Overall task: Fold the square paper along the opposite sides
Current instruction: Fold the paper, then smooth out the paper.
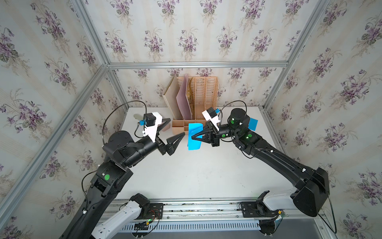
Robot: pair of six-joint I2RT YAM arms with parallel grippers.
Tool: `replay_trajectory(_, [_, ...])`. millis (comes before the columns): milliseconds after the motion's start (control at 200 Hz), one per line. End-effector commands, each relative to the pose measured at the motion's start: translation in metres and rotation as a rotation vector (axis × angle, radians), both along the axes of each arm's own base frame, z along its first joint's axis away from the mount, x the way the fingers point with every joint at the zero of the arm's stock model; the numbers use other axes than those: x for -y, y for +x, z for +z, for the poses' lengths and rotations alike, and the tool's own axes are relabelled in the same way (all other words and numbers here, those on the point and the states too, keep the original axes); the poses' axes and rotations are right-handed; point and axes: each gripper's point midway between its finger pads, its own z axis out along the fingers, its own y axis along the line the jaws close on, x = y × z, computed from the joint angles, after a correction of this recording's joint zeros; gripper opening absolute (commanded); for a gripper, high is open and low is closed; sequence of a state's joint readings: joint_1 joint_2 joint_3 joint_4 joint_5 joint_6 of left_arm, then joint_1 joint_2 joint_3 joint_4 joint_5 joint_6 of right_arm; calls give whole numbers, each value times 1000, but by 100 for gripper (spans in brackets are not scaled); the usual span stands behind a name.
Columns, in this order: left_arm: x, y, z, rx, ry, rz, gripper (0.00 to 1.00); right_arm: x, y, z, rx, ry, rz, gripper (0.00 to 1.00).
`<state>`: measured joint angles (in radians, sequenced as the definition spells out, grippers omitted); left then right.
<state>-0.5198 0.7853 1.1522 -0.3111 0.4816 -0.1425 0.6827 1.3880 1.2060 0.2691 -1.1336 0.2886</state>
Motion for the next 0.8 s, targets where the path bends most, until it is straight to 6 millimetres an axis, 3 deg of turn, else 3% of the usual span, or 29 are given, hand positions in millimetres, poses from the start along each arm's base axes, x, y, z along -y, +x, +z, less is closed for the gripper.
replay_trajectory(0, [14,-13,-22,-84,0,-120,95,0,-2,11,21,25,7,0])
replay_trajectory(135, [13,2,-35,-92,13,-65,95,-3,-5,13,17,24,21,0])
replay_trajectory(430, [15,12,-18,-32,-30,-47,94,-9,-10,7,20,9,50,0])
replay_trajectory(794, [33,16,-3,-27,-94,-139,66,-11,-17,4,39,1,71,0])
